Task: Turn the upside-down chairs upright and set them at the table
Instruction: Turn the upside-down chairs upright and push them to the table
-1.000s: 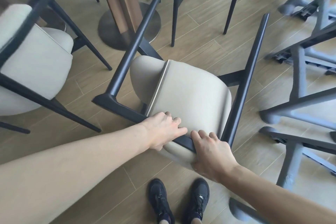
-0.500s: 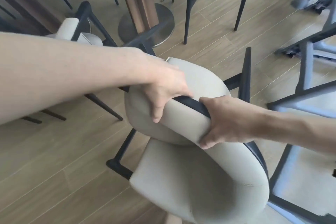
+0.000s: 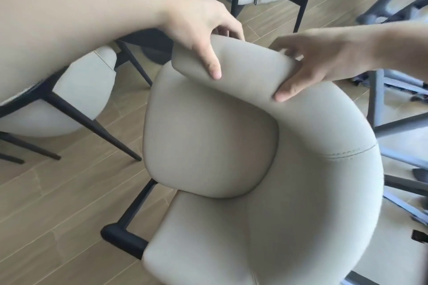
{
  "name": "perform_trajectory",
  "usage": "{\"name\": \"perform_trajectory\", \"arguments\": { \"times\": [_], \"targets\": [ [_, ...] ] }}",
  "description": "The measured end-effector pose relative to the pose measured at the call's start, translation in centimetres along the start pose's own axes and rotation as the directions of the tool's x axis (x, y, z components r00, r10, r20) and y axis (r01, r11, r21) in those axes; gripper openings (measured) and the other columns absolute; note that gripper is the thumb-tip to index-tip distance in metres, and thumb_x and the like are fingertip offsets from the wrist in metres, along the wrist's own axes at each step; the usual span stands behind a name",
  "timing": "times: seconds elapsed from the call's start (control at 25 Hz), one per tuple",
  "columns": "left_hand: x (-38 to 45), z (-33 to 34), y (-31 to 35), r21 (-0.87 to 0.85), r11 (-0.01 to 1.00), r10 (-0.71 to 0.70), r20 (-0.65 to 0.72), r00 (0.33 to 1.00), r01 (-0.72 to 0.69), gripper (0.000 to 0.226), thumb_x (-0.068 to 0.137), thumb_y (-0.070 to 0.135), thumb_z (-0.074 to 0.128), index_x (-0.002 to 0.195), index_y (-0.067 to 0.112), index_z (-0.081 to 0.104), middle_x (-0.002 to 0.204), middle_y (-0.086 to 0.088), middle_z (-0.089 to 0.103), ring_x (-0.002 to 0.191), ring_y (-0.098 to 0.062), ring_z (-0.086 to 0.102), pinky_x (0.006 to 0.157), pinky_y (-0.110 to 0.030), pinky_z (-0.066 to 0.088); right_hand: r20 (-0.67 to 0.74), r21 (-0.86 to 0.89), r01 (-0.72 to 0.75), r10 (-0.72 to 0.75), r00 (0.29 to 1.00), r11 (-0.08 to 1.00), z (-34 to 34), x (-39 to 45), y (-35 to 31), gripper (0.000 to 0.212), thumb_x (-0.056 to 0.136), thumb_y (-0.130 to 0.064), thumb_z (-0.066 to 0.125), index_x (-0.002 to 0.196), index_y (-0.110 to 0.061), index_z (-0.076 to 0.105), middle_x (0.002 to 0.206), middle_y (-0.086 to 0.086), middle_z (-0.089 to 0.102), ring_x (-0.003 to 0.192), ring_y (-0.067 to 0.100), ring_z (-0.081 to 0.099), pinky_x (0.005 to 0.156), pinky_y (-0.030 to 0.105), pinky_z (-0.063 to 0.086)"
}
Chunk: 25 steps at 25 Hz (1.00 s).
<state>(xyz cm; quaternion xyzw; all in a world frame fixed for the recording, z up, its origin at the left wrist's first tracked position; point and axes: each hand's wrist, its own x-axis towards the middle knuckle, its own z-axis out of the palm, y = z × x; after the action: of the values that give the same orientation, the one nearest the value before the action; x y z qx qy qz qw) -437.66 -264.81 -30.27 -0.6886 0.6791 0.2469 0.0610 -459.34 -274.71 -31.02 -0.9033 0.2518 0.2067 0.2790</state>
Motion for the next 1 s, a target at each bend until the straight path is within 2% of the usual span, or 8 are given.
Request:
{"name": "perform_trajectory", "arguments": {
  "times": [0.16, 0.36, 0.48, 0.56, 0.64, 0.8, 0.88, 1.0],
  "targets": [
    [1.5, 2.0, -2.7, -0.116, 0.993, -0.023, -0.329, 0.944, -0.016, 0.064, 0.085, 0.044, 0.075, 0.143, 0.039, 0.048, 0.137, 0.006, 0.056, 0.127, -0.021, 0.048, 0.102, -0.034, 0.038, -0.389, -0.189, -0.005, -0.071, 0.919, 0.982, -0.1, 1.7, 2.4, 0.084, 0.07, -0.057, 0.077, 0.139, -0.031, 0.037, 0.116, 0.001, 0.052, 0.11, 0.032, 0.055, 0.078, 0.037, 0.041],
    [4.2, 5.6, 0.3, -0.183, 0.969, -0.234, -0.488, 0.841, 0.163, 0.072, 0.103, 0.031, 0.053, 0.161, 0.017, 0.013, 0.17, -0.008, 0.005, 0.156, -0.027, -0.001, 0.125, -0.046, 0.009, -0.672, -0.302, -0.344, 0.058, 0.739, 0.889, 2.3, 6.0, 2.7, 0.101, 0.061, -0.061, 0.076, 0.14, -0.015, 0.032, 0.127, 0.018, 0.047, 0.112, 0.044, 0.051, 0.078, 0.055, 0.045],
    [2.9, 10.1, 8.0, -0.586, 0.802, -0.325, -0.592, 0.737, -0.117, 0.069, 0.099, 0.023, 0.06, 0.155, 0.001, 0.028, 0.165, -0.019, 0.02, 0.154, -0.026, 0.015, 0.121, -0.024, 0.009, -0.759, -0.313, -0.419, 0.04, 0.65, 0.852, 2.3, 8.0, 3.3, 0.088, 0.069, -0.059, 0.06, 0.137, -0.01, 0.034, 0.126, 0.021, 0.047, 0.111, 0.044, 0.049, 0.079, 0.055, 0.043],
    [1.0, 14.6, 14.5, -0.695, 0.67, -0.299, -0.575, 0.762, -0.261, 0.068, 0.094, 0.022, 0.063, 0.153, 0.002, 0.034, 0.164, -0.019, 0.024, 0.153, -0.023, 0.021, 0.123, -0.026, 0.015, -0.792, -0.335, -0.44, 0.004, 0.61, 0.834, 2.4, 8.8, 4.3, 0.086, 0.071, -0.06, 0.062, 0.136, -0.009, 0.036, 0.124, 0.02, 0.049, 0.109, 0.042, 0.051, 0.077, 0.053, 0.043],
    [0.4, 18.5, 19.5, -0.71, 0.647, -0.204, -0.512, 0.835, -0.278, 0.075, 0.094, 0.03, 0.063, 0.157, 0.02, 0.023, 0.169, -0.01, 0.002, 0.155, -0.021, 0.009, 0.125, -0.034, 0.013, -0.802, -0.354, -0.461, -0.01, 0.598, 0.814, 2.3, 9.3, 4.7, 0.098, 0.063, -0.068, 0.07, 0.134, -0.009, 0.037, 0.122, 0.018, 0.05, 0.106, 0.04, 0.052, 0.075, 0.05, 0.043],
    [3.5, 22.1, 26.7, -0.821, 0.57, -0.372, -0.278, 0.886, -0.018, 0.113, 0.08, 0.043, 0.074, 0.148, 0.055, -0.016, 0.161, -0.003, -0.036, 0.155, -0.029, -0.004, 0.124, -0.043, 0.005, -0.772, -0.349, -0.456, 0.024, 0.635, 0.819, 1.0, 10.7, 5.4, 0.104, 0.059, -0.063, 0.074, 0.14, -0.011, 0.034, 0.124, 0.016, 0.05, 0.107, 0.04, 0.053, 0.073, 0.049, 0.04],
    [4.2, 23.3, 28.1, -0.767, 0.636, -0.363, -0.209, 0.908, 0.078, 0.134, 0.065, 0.051, 0.084, 0.154, 0.045, -0.015, 0.165, -0.021, -0.016, 0.152, -0.041, 0.019, 0.12, -0.048, 0.024, -0.736, -0.349, -0.449, 0.055, 0.674, 0.822, -0.1, 11.4, 6.1, 0.109, 0.059, -0.059, 0.079, 0.145, -0.013, 0.029, 0.129, 0.016, 0.048, 0.111, 0.04, 0.051, 0.076, 0.051, 0.043],
    [3.0, 26.0, 26.7, -0.583, 0.786, -0.381, -0.195, 0.904, 0.205, 0.141, 0.034, 0.066, 0.085, 0.156, 0.027, 0.026, 0.153, -0.024, 0.044, 0.118, -0.037, 0.066, 0.086, -0.042, 0.06, -0.684, -0.37, -0.426, 0.068, 0.726, 0.826, -1.7, 12.1, 7.1, 0.112, 0.058, -0.057, 0.085, 0.144, -0.014, 0.027, 0.132, 0.016, 0.045, 0.115, 0.04, 0.049, 0.08, 0.052, 0.045]
  ]
}}
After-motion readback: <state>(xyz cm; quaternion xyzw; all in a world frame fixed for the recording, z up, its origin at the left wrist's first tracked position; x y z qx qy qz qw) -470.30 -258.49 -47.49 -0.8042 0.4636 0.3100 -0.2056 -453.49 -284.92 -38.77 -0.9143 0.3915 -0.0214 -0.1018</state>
